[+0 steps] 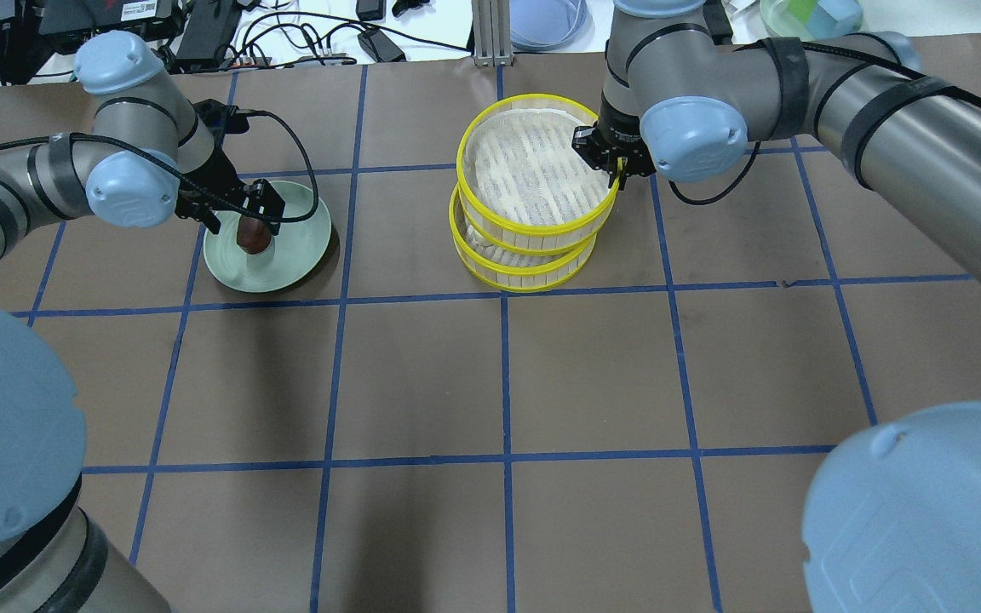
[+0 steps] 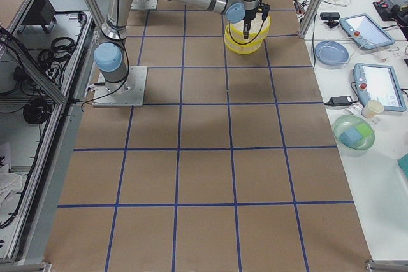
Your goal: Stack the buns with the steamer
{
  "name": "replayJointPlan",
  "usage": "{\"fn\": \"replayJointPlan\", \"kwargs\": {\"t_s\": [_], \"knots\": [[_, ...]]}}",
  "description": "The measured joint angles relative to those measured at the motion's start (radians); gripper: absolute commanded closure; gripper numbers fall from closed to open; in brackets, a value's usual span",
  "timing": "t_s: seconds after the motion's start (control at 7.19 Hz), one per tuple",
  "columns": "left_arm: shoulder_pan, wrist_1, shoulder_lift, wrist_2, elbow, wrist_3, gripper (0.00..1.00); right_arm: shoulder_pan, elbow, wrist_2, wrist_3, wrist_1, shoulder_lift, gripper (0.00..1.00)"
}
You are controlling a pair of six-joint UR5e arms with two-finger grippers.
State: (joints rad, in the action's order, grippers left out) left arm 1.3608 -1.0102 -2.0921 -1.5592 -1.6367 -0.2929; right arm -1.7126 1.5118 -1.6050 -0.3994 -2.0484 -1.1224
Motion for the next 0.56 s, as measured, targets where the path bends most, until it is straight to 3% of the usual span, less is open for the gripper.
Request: {"fn": "replayJointPlan", "kwargs": {"t_s": [0.14,0.28,0.56], "knots": [[-0.001,0.007,-0.023,-0.001,-0.001,-0.016,0.6,-0.016,0.004,0.001,-0.012,-0.002,0.002,1.0],[-0.002,0.013,-0.039,-0.001,-0.001,-0.026,0.83,-0.026,0.006,-0.001,-0.014,-0.005,0.006,1.0],[-0.002,0.019,-0.053,0.0,0.0,-0.031,1.0,-0.031,0.007,-0.009,-0.015,-0.009,0.012,1.0]]}}
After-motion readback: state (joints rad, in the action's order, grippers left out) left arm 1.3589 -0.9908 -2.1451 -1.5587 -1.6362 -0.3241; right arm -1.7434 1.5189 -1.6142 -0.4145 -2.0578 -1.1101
